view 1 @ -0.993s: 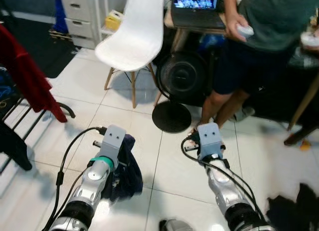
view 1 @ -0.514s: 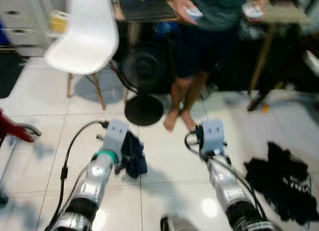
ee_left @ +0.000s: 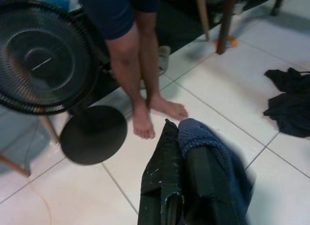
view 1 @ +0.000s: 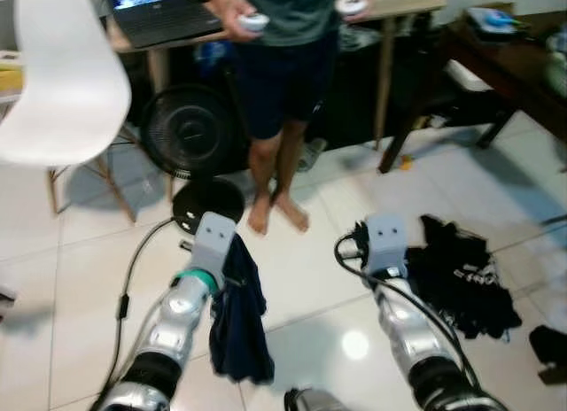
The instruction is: Hang hanger
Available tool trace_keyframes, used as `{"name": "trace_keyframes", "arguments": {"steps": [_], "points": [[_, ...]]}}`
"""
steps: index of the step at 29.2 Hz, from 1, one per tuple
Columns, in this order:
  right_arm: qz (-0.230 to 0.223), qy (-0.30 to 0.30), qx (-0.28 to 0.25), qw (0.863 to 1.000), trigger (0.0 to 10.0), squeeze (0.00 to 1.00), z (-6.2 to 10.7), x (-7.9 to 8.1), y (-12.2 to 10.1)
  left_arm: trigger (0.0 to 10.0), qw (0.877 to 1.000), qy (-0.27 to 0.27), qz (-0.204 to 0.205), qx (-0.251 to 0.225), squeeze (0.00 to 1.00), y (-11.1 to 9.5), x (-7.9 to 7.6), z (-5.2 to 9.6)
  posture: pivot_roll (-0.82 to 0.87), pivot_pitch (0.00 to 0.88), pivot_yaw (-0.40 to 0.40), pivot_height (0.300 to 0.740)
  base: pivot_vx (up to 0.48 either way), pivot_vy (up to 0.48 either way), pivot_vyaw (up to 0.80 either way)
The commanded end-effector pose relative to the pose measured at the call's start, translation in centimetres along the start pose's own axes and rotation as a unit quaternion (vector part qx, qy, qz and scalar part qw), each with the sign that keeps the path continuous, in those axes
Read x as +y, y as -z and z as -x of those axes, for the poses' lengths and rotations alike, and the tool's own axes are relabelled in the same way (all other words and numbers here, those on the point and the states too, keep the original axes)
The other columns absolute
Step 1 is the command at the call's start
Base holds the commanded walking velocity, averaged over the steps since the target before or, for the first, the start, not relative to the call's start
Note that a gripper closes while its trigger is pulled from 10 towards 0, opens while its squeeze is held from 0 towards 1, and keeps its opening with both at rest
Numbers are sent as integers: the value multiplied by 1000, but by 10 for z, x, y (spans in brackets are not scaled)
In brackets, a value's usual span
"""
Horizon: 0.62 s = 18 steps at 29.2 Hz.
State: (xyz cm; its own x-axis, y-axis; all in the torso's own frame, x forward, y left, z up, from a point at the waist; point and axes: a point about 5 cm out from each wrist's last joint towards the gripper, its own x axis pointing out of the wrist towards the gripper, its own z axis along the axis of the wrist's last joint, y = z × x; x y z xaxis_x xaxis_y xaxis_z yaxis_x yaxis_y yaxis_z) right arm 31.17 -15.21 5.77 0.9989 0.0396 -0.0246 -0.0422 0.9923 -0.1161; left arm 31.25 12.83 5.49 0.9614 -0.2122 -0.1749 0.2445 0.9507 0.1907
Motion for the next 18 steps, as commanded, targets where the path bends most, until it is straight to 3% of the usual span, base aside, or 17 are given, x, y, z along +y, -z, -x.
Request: {"name": "trace_keyframes", "arguments": {"steps": [1, 12, 13, 16, 18], "points": [[-1, -3, 9, 1000, 0, 0, 4, 3, 5, 10000, 1000, -4, 0, 10, 0, 6, 3, 3, -51, 10, 29, 740, 0, 0, -800], [0, -7, 7, 1000, 0, 0, 3, 3, 5, 10000, 1000, -4, -1, 11, 0, 7, 4, 4, -50, 9, 29, 740, 0, 0, -800], [2, -5, 9, 1000, 10000, 0, 3, 3, 5, 10000, 1000, -5, -1, 12, 0, 7, 4, 4, -50, 7, 29, 740, 0, 0, -800], [3, -4, 9, 1000, 10000, 0, 3, 3, 5, 10000, 1000, -5, -1, 12, 0, 7, 4, 4, -50, 7, 29, 740, 0, 0, -754], [0, -6, 7, 1000, 10000, 0, 3, 3, 4, 10000, 1000, -5, -1, 12, 0, 7, 4, 3, -49, 6, 28, 740, 0, 0, 0]]}}
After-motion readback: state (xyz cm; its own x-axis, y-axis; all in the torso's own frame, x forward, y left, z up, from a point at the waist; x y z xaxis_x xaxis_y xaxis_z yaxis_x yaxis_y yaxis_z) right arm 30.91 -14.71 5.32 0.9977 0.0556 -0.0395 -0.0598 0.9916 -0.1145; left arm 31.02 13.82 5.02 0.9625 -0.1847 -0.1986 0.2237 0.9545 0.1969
